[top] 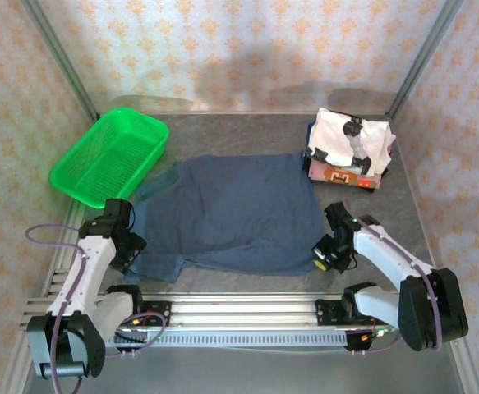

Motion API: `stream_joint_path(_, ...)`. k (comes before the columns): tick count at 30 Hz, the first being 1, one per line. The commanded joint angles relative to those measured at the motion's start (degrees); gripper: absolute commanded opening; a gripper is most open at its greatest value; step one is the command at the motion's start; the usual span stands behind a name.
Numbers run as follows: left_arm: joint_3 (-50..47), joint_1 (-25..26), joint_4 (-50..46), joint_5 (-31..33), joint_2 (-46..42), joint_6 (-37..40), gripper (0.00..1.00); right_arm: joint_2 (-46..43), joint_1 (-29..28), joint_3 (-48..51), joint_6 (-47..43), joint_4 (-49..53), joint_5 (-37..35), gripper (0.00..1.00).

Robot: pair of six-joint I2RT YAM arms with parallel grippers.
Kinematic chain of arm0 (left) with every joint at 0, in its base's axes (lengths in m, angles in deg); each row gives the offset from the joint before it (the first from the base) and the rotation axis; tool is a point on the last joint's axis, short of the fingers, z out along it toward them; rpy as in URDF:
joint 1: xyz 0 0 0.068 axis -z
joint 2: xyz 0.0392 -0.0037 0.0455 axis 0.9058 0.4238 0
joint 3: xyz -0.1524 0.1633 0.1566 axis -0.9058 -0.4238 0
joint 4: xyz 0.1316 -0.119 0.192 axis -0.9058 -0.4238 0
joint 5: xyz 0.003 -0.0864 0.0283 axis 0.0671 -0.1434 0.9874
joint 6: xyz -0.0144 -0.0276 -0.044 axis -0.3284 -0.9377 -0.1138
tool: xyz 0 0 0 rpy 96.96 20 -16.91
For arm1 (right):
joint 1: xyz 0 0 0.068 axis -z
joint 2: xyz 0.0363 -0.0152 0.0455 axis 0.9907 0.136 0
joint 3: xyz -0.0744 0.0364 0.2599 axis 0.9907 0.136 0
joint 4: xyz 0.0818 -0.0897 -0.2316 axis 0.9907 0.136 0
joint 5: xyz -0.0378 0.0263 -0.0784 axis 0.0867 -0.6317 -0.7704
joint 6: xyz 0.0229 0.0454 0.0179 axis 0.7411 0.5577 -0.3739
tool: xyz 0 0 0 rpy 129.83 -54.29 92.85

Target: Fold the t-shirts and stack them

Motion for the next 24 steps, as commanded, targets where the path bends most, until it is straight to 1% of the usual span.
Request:
stream_joint_path(1, 0.06, 0.3, -1.27, -1.29, -1.19, 1.14, 0.55, -1.5, -0.13, -5.8, -0.13, 4.53, -8.85, 0.0)
stream_joint_path(5, -0.02, 0.39, -1.85, -2.83, -1.19, 1.82, 0.56, -1.89, 0.97, -5.96, -0.86, 5.07, -10.47, 0.0)
stream_joint_path(8, 0.04, 1.13, -1.47, -4.76, 1.91, 2.84, 0.55, -2.23, 3.58, -5.49, -2.03, 4.28, -10.15, 0.0)
stream_joint_path(10, 0.59, 2.14, -2.16, -4.27, 4.03, 3.15, 0.55, -1.98, 5.16, -5.57, -3.17, 3.73, -9.59, 0.0)
stream_joint_path(12, 0.36, 3.42, -1.94, -3.65, 4.08, 2.65, 0.54, -1.14, 6.05, -5.76, -4.16, 3.51, -9.26, 0.0)
stream_joint_path(15, 0.17, 5.06, -1.94, -2.92, 4.03, 1.82, 0.51, 0.44, 6.2, -5.59, -4.74, 2.37, -7.9, 0.0)
stream_joint_path(18, 0.57, 6.23, -2.58, -0.98, 5.33, 1.46, 0.5, 1.08, 6.3, -5.24, -5.16, 1.68, -7.62, 0.0)
stream_joint_path(19, 0.24, 6.28, -1.94, -0.99, 5.7, 1.32, 0.5, 1.08, 6.29, -5.16, -5.31, 1.55, -7.71, 0.0)
stream_joint_path(22, -1.53, 6.35, 1.47, -2.82, 7.09, 0.54, 0.43, 1.1, 6.37, -5.06, -5.64, 1.32, -7.37, 0.0)
stream_joint_path(24, -2.45, 6.4, 3.34, -3.42, 8.1, 0.21, 0.41, 1.15, 6.46, -5.06, -5.76, 1.19, -7.1, 0.0)
